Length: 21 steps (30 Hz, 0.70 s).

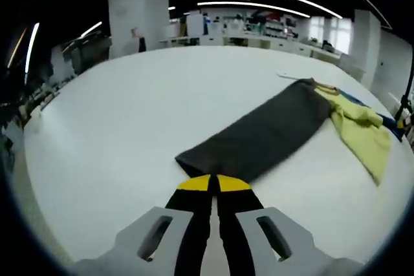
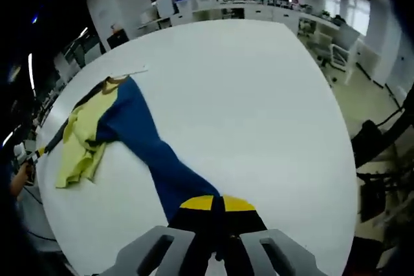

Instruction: Fold the garment on the visible template until the final outline fits inside the template.

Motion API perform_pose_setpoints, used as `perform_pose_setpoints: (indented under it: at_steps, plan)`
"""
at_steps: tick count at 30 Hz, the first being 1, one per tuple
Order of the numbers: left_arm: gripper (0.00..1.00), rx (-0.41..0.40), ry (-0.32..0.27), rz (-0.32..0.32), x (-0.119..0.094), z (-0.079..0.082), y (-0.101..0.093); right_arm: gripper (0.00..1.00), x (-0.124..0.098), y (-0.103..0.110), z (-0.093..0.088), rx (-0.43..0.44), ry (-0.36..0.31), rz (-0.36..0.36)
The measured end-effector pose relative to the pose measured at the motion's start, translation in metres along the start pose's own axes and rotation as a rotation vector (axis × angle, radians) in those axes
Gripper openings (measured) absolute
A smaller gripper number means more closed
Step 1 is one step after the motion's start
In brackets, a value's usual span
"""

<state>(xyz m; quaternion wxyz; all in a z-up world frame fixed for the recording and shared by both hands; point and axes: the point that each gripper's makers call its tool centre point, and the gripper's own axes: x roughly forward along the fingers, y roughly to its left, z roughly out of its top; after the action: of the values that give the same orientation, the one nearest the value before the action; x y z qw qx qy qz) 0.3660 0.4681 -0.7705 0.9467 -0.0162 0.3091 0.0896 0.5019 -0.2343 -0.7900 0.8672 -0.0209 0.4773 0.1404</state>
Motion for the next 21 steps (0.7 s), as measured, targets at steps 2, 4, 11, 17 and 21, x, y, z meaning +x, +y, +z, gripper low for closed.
perform_pose_setpoints:
  at_steps: [2,4,11,17,21]
  plan:
    - [0.0,0.006,0.006,0.005,0.001,0.0,0.001,0.0,0.001,-0.002,0.001,-0.007,-0.004,-0.012]
    - [0.0,0.008,0.009,0.011,0.001,0.0,0.002,0.0,0.002,-0.004,0.001,-0.018,-0.002,-0.022]
    - [0.0,0.035,0.014,0.025,-0.002,0.001,0.004,0.18,-0.007,-0.008,0.001,-0.035,-0.015,-0.06]
    - [0.18,0.034,-0.009,0.024,-0.007,0.008,0.002,0.32,-0.022,-0.005,-0.001,0.02,-0.05,-0.073]
    - [0.27,0.037,-0.021,0.016,-0.006,0.011,0.001,0.34,-0.029,-0.001,-0.011,0.057,-0.042,-0.085]
